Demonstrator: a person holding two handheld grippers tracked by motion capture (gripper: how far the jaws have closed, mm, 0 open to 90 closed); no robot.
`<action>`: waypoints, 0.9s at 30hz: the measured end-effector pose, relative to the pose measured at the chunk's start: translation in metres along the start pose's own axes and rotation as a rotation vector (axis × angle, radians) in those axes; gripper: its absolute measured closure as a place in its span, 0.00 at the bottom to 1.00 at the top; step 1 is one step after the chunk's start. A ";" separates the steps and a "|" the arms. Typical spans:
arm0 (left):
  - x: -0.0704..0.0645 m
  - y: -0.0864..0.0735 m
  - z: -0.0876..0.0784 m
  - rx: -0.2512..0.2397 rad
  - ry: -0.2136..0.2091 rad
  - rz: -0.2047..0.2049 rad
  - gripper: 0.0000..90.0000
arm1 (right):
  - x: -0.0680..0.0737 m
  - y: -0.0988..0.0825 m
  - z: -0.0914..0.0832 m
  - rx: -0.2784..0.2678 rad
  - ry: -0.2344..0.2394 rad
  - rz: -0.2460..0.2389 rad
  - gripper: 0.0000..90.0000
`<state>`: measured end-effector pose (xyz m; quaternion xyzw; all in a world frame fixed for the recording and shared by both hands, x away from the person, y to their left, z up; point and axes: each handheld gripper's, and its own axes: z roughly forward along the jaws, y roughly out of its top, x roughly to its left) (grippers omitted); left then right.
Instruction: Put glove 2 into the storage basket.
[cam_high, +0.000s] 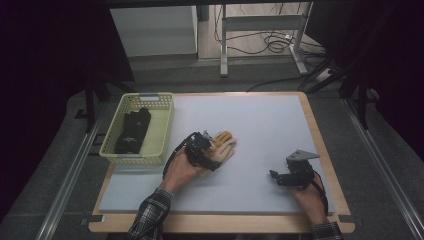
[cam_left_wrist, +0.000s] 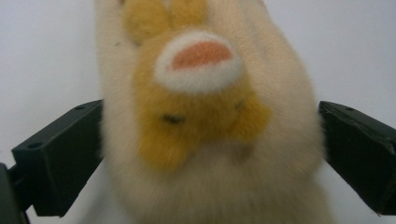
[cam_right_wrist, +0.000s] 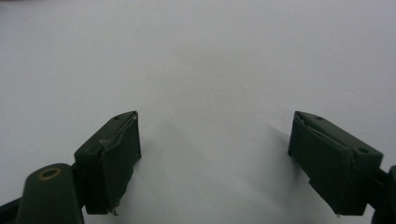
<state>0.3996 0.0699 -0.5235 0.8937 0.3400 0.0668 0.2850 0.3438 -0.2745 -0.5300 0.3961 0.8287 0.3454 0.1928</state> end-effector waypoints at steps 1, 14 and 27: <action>0.000 0.000 0.003 0.011 0.002 0.003 0.00 | 0.000 0.000 0.000 0.000 0.000 0.000 0.18; -0.006 -0.004 -0.004 0.015 0.029 0.015 0.33 | 0.000 0.000 0.000 0.000 0.000 0.000 0.18; -0.011 0.000 -0.015 0.018 0.045 -0.020 0.62 | 0.000 0.000 0.000 0.000 -0.001 -0.001 0.18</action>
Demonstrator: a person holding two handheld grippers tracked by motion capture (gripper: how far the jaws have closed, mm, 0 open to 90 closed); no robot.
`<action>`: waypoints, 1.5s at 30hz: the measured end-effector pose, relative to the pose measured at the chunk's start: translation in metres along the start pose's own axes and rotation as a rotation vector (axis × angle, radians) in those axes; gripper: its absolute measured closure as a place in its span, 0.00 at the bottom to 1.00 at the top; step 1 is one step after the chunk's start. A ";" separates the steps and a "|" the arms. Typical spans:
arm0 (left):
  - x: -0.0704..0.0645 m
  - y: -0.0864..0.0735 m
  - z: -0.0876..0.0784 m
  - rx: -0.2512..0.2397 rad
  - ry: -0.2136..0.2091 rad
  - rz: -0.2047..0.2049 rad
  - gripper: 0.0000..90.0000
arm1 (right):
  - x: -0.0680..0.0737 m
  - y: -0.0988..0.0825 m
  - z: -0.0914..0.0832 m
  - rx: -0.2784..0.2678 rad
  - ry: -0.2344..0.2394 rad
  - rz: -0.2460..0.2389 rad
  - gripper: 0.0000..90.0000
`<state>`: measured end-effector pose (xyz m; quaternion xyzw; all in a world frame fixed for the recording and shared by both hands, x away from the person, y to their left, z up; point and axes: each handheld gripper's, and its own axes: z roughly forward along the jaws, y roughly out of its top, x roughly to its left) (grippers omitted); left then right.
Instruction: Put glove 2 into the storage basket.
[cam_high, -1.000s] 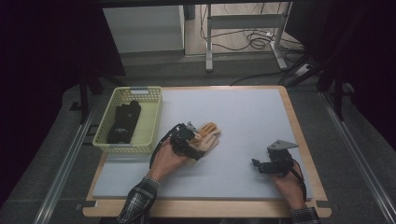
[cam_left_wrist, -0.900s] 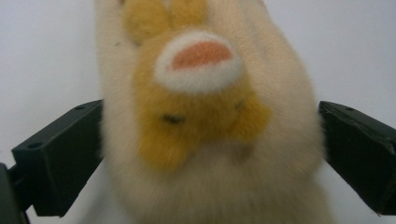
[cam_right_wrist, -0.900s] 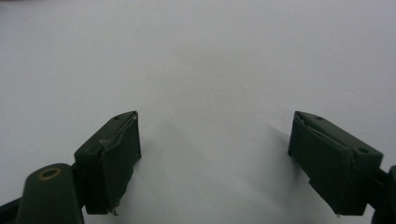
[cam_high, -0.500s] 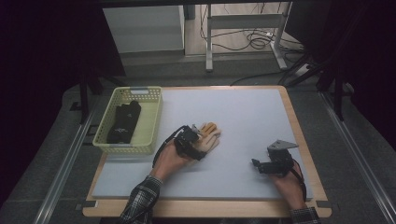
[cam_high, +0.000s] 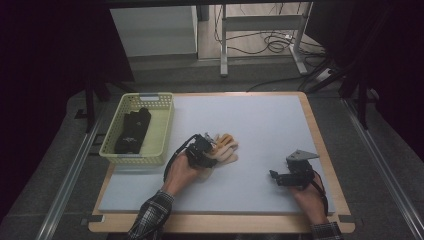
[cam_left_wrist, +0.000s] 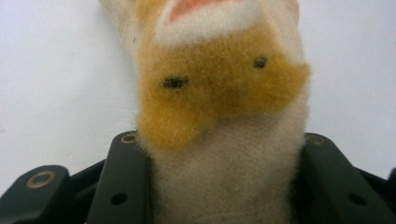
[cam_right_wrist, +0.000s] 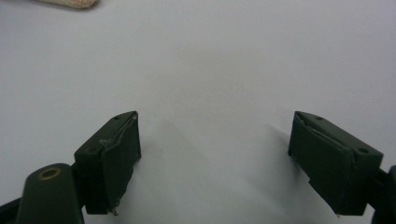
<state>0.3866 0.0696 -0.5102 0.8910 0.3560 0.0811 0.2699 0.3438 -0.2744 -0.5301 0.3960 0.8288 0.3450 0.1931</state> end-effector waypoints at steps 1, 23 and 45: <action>0.001 0.001 -0.001 -0.002 -0.001 -0.004 0.62 | 0.000 0.000 0.000 0.000 0.000 0.000 0.18; 0.047 0.021 -0.076 -0.073 0.080 -0.139 0.61 | 0.000 0.000 0.000 0.000 0.001 0.000 0.18; 0.128 -0.010 -0.145 -0.159 0.243 -0.361 0.61 | 0.000 0.000 0.000 -0.003 0.001 0.000 0.18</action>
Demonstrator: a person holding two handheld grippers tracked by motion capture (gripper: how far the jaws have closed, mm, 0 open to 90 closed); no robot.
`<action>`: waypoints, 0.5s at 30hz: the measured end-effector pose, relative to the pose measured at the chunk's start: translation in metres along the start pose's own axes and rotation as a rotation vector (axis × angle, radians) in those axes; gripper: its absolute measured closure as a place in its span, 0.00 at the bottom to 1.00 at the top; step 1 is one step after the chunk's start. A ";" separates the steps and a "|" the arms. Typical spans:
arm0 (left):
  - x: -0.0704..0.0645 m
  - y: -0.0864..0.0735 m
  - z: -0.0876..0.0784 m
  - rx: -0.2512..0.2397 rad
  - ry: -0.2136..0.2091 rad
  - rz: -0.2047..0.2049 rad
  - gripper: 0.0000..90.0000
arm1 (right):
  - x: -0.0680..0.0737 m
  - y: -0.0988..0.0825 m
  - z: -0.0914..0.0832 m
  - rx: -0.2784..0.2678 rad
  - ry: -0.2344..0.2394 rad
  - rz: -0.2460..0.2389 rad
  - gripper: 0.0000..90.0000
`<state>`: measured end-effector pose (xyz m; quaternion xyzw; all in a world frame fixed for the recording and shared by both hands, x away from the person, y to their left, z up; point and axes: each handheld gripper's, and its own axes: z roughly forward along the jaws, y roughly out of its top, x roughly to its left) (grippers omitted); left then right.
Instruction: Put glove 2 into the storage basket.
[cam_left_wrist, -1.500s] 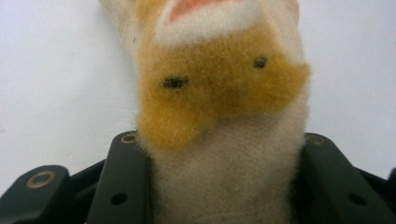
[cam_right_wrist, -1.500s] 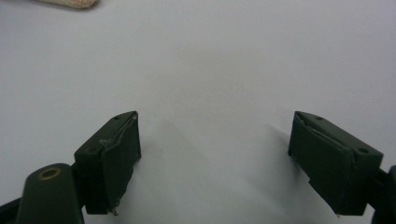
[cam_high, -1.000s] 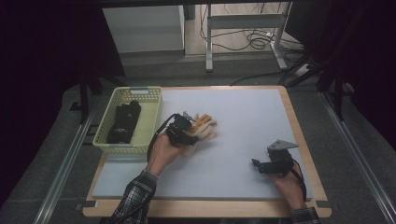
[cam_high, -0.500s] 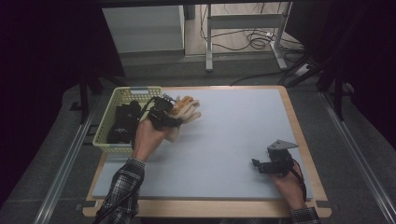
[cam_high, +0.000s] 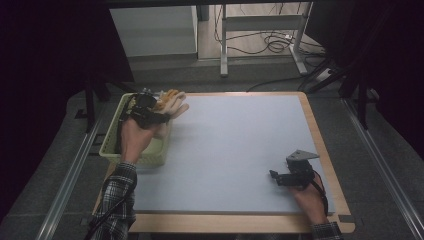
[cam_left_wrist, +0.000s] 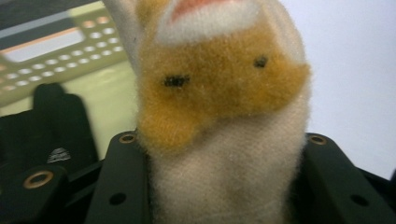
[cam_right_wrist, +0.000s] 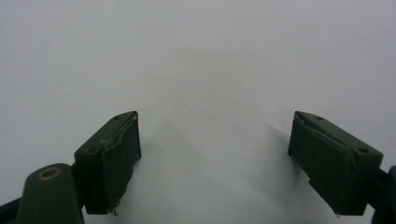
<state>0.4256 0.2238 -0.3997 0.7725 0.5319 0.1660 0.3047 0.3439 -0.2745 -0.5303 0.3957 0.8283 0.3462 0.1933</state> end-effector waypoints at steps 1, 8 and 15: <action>0.004 0.000 0.000 0.000 0.010 -0.006 0.61 | 0.000 0.000 0.000 0.000 0.000 0.000 0.18; 0.029 -0.006 0.004 0.011 0.071 -0.066 0.61 | 0.000 0.000 0.000 0.001 0.000 0.001 0.18; 0.053 -0.015 0.018 0.030 0.122 -0.124 0.60 | 0.000 0.000 0.000 0.001 0.000 0.001 0.18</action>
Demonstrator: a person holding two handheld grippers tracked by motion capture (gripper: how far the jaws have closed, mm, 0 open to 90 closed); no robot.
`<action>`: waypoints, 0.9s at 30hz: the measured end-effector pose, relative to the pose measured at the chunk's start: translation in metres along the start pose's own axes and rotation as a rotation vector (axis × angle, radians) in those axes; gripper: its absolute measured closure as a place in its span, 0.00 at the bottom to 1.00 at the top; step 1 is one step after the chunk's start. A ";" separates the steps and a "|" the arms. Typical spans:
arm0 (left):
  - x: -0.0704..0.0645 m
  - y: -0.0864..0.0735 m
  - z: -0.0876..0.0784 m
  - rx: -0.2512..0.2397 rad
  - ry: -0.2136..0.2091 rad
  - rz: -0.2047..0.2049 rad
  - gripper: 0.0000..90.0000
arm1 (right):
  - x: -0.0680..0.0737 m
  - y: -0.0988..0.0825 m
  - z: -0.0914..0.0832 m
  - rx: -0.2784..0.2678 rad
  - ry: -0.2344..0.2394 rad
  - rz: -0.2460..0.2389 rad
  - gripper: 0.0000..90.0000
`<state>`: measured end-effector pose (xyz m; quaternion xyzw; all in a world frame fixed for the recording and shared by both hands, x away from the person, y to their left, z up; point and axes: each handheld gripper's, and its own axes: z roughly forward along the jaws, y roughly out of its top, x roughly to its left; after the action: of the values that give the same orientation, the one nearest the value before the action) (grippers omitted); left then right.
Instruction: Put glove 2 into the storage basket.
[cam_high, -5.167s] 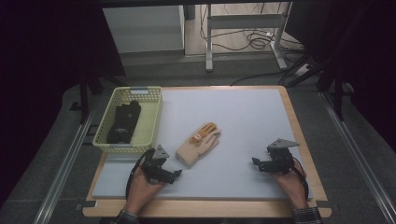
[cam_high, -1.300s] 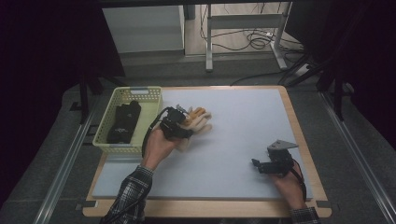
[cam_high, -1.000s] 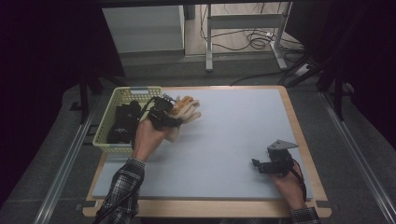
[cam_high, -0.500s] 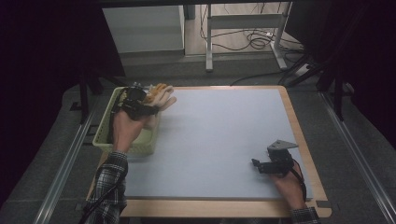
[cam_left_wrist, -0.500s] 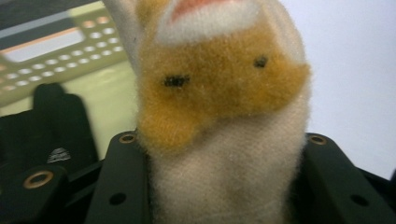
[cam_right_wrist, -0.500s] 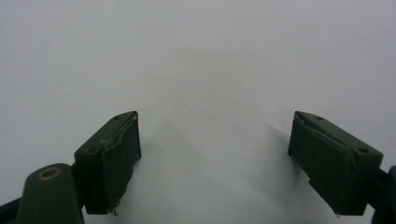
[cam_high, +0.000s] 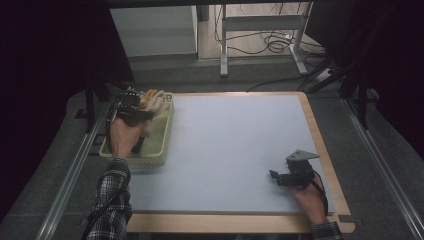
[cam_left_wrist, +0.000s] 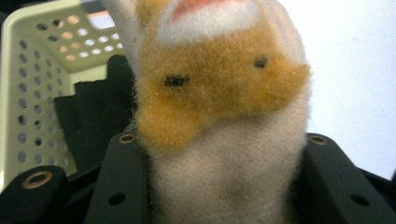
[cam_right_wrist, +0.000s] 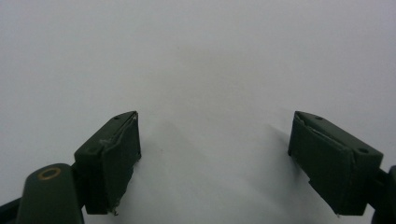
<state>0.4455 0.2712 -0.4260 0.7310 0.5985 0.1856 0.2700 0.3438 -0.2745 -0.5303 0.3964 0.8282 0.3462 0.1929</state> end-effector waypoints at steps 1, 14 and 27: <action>0.002 -0.001 0.003 0.004 0.004 -0.005 0.60 | 0.000 0.000 0.000 0.000 0.000 0.000 0.18; 0.001 -0.008 0.052 0.115 0.034 0.019 0.59 | 0.000 0.000 0.000 0.000 0.000 0.000 0.18; -0.016 -0.007 0.094 0.260 -0.010 0.042 0.54 | 0.000 0.000 0.000 -0.001 0.000 0.000 0.18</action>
<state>0.4926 0.2399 -0.5030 0.7730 0.6009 0.1083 0.1721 0.3438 -0.2745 -0.5303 0.3964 0.8280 0.3466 0.1928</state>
